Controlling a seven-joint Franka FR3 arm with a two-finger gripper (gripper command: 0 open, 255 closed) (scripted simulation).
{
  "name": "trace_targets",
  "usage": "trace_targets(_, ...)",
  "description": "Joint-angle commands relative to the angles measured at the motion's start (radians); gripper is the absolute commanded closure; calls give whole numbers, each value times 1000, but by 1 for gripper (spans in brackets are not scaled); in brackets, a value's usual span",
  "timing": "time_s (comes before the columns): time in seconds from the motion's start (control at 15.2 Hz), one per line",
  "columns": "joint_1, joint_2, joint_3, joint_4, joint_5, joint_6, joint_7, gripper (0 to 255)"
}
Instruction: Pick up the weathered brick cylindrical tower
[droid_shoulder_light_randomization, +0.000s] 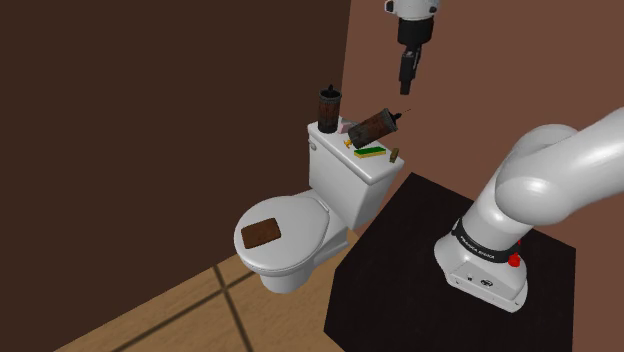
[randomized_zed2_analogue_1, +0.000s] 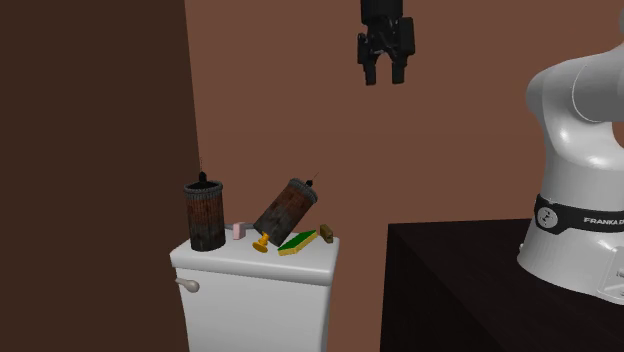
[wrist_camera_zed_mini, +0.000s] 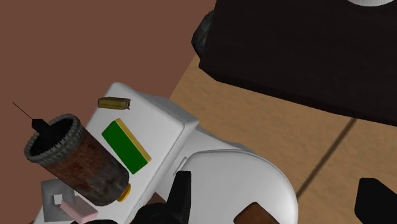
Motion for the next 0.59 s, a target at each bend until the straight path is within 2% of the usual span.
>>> trace_targets(0.0,-11,47,-37,-4,-26,47,-45,0)
trace_targets(0.53,-43,293,-175,67,-84,206,-223,0)
